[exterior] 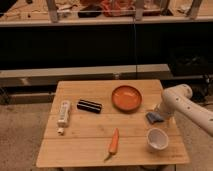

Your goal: Place the white sponge in the ceramic bowl

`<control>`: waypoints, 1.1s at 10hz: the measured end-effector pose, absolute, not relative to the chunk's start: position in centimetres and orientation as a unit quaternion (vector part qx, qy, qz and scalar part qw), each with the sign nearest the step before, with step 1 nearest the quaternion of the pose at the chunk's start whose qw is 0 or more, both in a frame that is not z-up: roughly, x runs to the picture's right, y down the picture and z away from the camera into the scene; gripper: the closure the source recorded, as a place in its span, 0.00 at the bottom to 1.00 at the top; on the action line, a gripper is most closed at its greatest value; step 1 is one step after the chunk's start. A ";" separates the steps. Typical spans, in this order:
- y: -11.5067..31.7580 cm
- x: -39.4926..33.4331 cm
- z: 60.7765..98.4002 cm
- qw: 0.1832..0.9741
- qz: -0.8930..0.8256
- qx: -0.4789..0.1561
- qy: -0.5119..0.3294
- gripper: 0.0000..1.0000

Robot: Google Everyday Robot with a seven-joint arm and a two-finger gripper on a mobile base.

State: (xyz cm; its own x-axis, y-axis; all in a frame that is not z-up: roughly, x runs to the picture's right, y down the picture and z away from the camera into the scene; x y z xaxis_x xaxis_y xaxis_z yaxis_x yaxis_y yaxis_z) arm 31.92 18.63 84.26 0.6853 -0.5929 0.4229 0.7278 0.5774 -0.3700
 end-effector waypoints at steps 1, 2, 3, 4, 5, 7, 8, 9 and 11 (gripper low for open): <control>18.7 31.9 84.2 0.879 -0.376 -0.265 -0.128 0.20; 18.7 31.9 84.3 0.879 -0.376 -0.265 -0.128 0.20; 18.9 31.9 84.3 0.879 -0.376 -0.265 -0.129 0.20; 19.0 31.9 84.3 0.879 -0.376 -0.265 -0.129 0.20; 19.0 31.9 84.3 0.879 -0.376 -0.265 -0.129 0.20; 19.1 31.9 84.3 0.879 -0.375 -0.265 -0.130 0.20; 19.2 31.9 84.3 0.879 -0.375 -0.265 -0.131 0.20; 19.3 31.9 84.4 0.878 -0.376 -0.265 -0.131 0.20; 19.5 31.8 84.4 0.878 -0.376 -0.265 -0.131 0.20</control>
